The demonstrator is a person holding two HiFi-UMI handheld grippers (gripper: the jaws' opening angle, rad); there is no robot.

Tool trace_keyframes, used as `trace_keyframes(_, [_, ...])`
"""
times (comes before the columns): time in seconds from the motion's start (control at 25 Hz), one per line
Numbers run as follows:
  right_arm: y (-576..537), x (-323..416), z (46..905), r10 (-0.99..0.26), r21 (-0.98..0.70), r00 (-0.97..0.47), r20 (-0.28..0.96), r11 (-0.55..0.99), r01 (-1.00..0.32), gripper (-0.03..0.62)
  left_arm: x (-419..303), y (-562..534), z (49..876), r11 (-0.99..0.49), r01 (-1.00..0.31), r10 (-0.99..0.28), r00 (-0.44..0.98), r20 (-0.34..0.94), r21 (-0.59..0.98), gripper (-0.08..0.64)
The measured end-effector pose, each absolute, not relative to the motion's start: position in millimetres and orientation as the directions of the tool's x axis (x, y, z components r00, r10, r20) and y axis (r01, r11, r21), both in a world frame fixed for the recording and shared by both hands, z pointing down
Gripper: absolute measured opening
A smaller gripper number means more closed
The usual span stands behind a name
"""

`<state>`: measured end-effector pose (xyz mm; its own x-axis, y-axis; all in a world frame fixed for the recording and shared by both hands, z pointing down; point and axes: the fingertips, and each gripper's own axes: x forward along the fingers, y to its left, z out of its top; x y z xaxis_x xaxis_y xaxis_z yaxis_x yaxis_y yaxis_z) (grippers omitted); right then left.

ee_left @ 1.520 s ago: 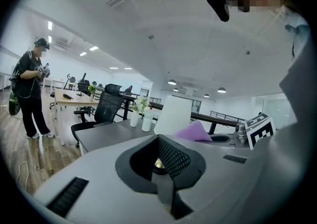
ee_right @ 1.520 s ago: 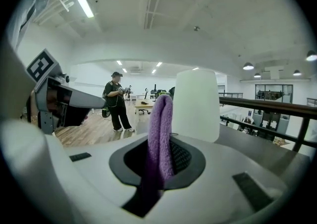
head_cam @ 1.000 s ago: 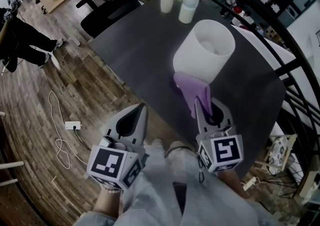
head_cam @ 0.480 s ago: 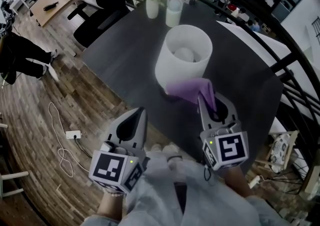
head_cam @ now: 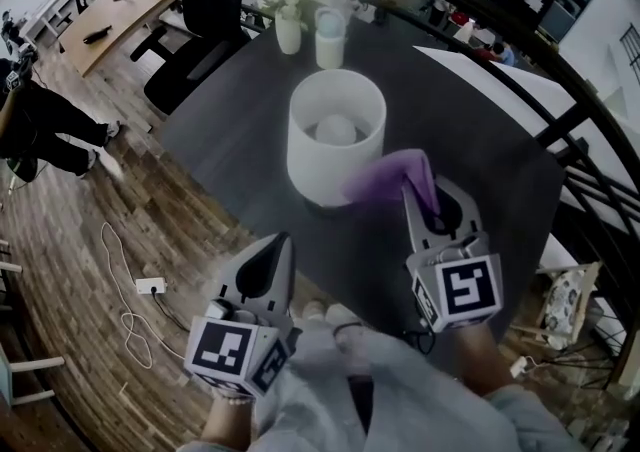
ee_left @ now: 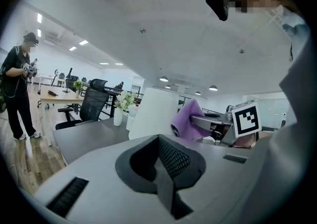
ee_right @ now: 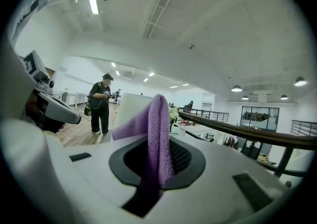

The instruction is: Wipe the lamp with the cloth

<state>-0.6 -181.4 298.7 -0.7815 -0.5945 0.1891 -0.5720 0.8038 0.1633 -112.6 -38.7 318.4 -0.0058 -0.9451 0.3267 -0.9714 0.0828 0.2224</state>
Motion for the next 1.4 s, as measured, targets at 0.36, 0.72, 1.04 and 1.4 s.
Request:
trace_keyframes(0.36, [-221.8,17.1,270.3,-0.644,0.229,-0.758,0.106,0.757,-0.612,0.049,-97.4,-47.7,316.1,0.074,-0.977,-0.925,0.008,0.379,0.201,0.012])
trace_keyframes(0.72, [-259.9,11.6,226.1,-0.648,0.24,-0.76,-0.047,0.732,-0.638,0.049,-95.1,-51.4,315.9,0.083,-0.981,-0.918,-0.007,0.397,0.175,0.012])
trace_keyframes(1.04, [-283.9,-21.4,197.9,-0.598,0.302,-0.791,-0.126,0.736,-0.605,0.049,-96.9,-47.8,315.1,0.118,-0.98,-0.919,-0.046,0.392,0.16,0.012])
trace_keyframes(1.4, [-279.5,-73.6,215.3,-0.452,0.328,-0.888,-0.081,0.83,-0.452,0.049,-101.1,-37.7,320.7,0.15,-0.978,-0.901,-0.073,0.428,0.147,0.012])
